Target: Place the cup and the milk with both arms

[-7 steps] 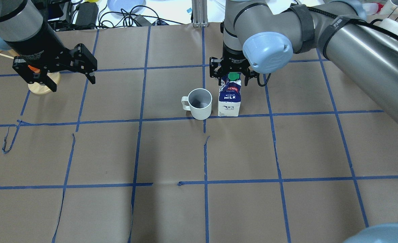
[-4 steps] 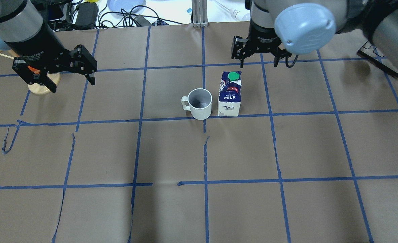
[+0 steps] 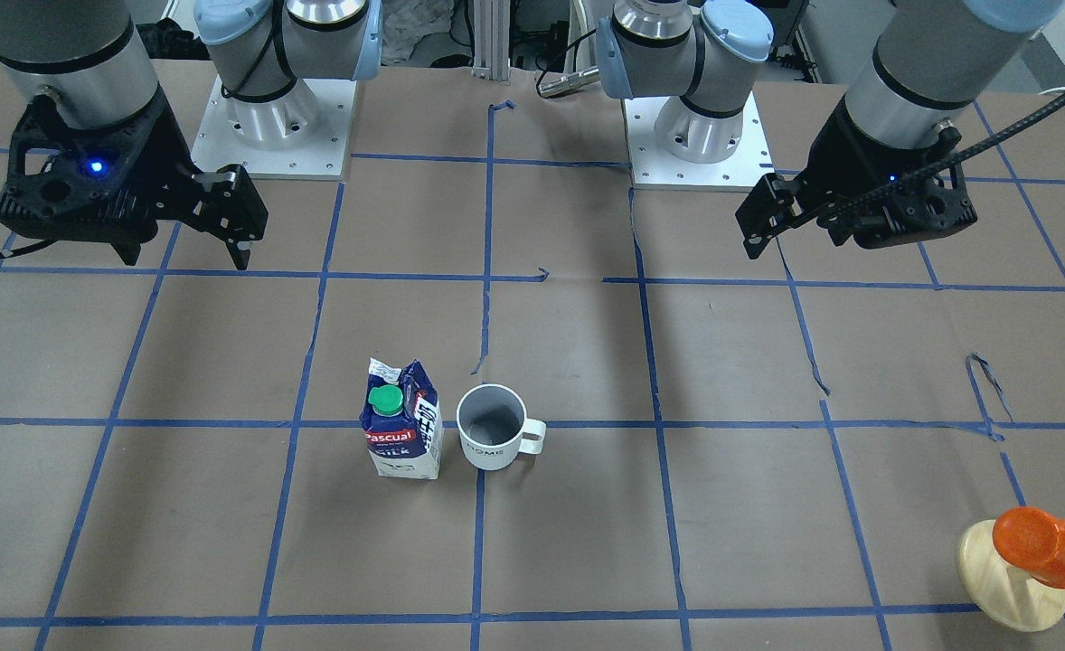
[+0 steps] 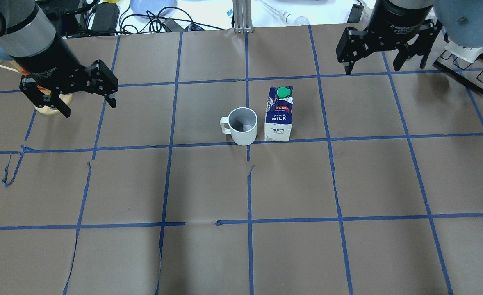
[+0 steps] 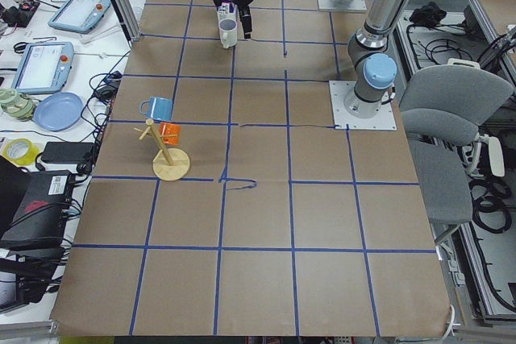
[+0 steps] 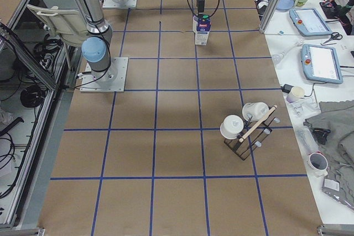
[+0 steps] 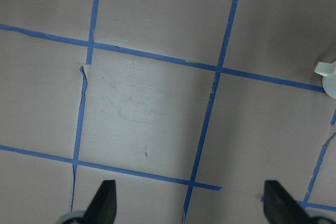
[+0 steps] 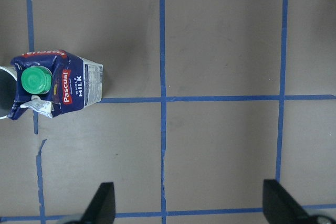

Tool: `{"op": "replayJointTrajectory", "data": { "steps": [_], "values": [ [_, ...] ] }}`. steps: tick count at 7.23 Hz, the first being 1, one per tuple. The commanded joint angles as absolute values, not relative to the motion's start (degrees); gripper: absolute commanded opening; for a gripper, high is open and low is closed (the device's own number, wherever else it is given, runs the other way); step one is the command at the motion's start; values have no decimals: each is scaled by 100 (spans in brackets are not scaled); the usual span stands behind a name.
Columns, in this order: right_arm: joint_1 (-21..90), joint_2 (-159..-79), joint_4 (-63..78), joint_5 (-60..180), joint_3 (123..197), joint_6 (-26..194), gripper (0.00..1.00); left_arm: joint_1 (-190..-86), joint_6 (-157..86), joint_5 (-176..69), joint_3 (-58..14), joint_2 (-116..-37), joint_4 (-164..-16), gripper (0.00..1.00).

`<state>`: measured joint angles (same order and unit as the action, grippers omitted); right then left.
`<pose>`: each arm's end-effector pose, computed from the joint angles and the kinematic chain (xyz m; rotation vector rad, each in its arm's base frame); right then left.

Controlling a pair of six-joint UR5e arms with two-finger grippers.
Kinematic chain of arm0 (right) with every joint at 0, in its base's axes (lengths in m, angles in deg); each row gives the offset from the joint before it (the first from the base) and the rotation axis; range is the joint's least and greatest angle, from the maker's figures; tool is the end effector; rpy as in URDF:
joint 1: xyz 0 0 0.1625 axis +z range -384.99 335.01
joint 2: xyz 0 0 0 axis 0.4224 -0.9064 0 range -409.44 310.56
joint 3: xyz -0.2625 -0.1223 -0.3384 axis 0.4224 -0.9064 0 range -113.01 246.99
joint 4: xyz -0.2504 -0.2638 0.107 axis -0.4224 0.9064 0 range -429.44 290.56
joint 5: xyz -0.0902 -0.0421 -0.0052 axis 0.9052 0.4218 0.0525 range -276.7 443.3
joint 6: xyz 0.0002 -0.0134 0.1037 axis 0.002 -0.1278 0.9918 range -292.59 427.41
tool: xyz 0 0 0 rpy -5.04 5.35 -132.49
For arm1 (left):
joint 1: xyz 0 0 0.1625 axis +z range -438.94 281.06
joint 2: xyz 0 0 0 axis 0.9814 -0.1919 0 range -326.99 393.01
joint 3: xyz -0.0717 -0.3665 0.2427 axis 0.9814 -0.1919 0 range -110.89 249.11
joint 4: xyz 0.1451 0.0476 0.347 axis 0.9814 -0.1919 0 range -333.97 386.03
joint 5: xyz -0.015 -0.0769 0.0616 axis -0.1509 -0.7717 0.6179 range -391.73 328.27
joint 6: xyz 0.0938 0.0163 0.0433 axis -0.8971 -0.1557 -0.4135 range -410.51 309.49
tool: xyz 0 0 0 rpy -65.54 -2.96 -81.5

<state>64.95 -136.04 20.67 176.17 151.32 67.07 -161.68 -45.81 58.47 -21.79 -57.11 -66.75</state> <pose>0.1276 -0.4852 0.5210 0.0059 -3.0907 0.0639 -0.0752 -0.4616 0.4905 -0.3268 3.1208 0.1045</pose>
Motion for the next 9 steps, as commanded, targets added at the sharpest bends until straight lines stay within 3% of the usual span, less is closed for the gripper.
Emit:
{"op": "replayJointTrajectory", "data": {
  "steps": [1,9],
  "values": [
    [6475,-13733,1951,17585,15163,6680,100,-16155,-4489,5827,-2299,-5803,-6652,100],
    [6537,-13680,2047,17435,15146,6978,100,-16243,-4568,5836,-2361,-5602,-6563,100]
  ]
}}
